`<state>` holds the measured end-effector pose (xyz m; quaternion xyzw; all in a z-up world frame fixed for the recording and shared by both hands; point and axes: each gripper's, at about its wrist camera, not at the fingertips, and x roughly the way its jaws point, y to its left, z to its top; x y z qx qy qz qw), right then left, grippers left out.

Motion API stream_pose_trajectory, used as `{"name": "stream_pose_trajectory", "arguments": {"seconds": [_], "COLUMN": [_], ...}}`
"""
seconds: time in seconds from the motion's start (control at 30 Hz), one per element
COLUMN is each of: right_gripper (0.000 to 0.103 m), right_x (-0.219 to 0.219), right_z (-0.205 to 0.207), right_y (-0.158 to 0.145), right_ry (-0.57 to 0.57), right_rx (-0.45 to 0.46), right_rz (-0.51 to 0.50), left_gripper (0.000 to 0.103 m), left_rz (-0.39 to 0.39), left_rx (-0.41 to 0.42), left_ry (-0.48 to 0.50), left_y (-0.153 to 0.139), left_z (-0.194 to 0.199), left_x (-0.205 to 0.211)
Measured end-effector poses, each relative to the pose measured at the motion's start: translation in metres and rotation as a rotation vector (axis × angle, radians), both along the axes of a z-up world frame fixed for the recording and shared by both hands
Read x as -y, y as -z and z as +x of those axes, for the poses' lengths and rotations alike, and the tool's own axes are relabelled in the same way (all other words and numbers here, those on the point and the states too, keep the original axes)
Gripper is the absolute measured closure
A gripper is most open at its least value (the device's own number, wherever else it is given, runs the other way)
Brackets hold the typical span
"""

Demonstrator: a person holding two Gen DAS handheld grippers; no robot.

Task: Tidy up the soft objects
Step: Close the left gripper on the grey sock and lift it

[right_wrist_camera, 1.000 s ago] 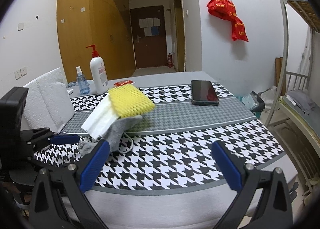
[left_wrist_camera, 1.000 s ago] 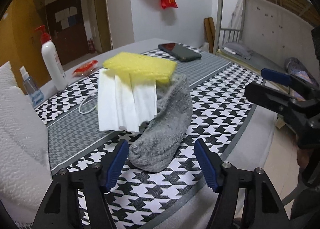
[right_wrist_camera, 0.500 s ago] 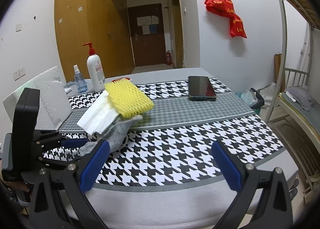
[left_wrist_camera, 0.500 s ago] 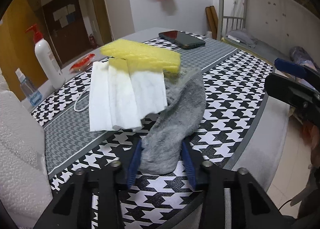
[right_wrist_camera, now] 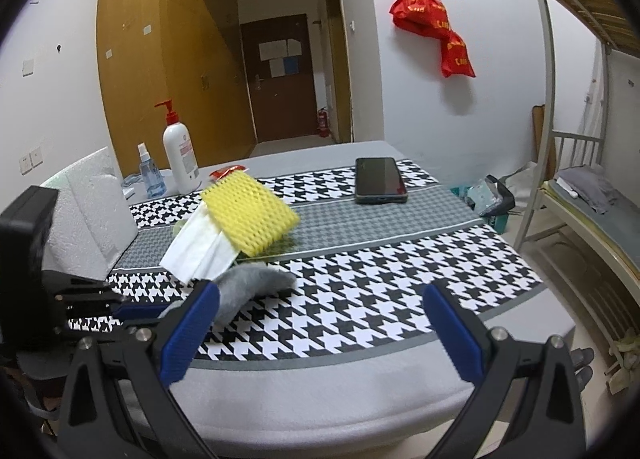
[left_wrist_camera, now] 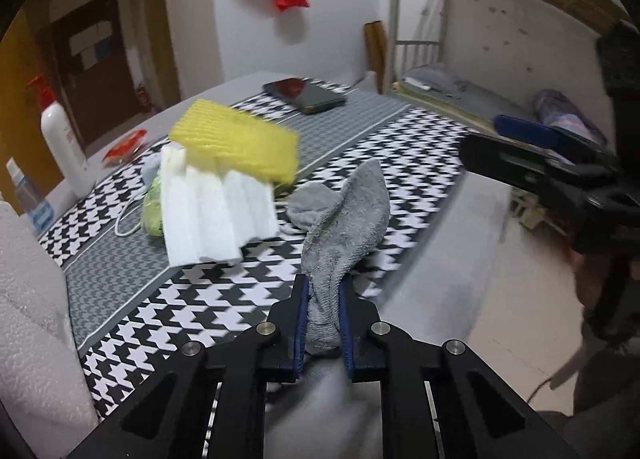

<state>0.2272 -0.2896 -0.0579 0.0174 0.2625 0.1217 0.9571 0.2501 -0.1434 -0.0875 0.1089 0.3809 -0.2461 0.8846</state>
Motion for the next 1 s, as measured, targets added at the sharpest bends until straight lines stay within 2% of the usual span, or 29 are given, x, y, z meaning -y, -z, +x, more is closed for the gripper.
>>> {"name": "stream_pose_trajectory", "arguments": {"seconds": [0.17, 0.4, 0.63, 0.8, 1.0], "right_gripper": [0.000, 0.000, 0.000, 0.000, 0.000], "right_x": [0.002, -0.006, -0.024, -0.038, -0.056], "right_z": [-0.009, -0.013, -0.001, 0.013, 0.038], "right_y": [-0.005, -0.008, -0.004, -0.006, -0.008], "right_ry": [0.009, 0.002, -0.046, -0.098, -0.169], "right_rx": [0.016, 0.025, 0.008, 0.000, -0.015], "right_rz": [0.008, 0.011, -0.008, -0.027, -0.059], "left_gripper": [0.088, 0.088, 0.088, 0.088, 0.088], "left_rz": [-0.039, -0.063, -0.091, -0.056, -0.055], "left_rx": [0.020, 0.088, 0.116, 0.147, 0.139], "left_ry": [0.044, -0.003, -0.140, -0.249, -0.318], "left_y": [-0.016, -0.030, -0.032, -0.027, -0.019], "left_z": [-0.022, -0.046, -0.055, -0.057, -0.052], "left_x": [-0.005, -0.023, -0.059, -0.078, -0.089]}}
